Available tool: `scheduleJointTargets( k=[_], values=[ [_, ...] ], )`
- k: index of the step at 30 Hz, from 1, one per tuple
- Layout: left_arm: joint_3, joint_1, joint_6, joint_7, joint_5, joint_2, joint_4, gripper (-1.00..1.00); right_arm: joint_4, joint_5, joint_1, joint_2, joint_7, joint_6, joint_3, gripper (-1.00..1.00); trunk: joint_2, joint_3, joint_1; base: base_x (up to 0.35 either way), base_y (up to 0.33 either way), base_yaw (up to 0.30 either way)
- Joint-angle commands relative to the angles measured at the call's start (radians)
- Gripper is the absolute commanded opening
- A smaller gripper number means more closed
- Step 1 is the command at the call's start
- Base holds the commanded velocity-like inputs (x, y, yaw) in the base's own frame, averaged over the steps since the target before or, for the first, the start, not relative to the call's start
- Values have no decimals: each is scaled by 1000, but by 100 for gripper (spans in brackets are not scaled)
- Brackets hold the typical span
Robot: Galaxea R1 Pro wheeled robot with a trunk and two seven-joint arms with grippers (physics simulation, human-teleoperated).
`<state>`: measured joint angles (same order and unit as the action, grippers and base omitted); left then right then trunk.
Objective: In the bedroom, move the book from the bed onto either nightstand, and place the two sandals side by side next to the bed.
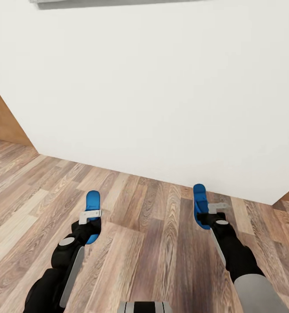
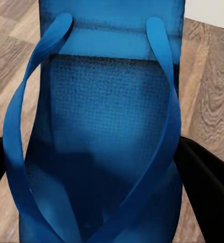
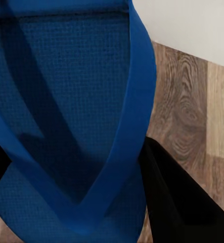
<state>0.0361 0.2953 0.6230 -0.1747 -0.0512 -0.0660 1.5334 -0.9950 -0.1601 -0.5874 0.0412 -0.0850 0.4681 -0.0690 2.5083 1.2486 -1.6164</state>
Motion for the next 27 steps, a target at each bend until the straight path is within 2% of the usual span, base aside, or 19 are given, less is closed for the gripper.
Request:
scheduleJointTargets(
  k=[1, 27],
  values=[
    [1, 1, 4, -6, -4, 0, 1, -100, -2, -7, 0, 0, -1, 7, 0, -100, 0, 0, 0, 222, 178, 267],
    [-2, 1, 3, -8, -4, 0, 1, -100, -1, -9, 0, 0, -1, 6, 1, -100, 0, -16, 0, 14, 11, 267]
  ],
)
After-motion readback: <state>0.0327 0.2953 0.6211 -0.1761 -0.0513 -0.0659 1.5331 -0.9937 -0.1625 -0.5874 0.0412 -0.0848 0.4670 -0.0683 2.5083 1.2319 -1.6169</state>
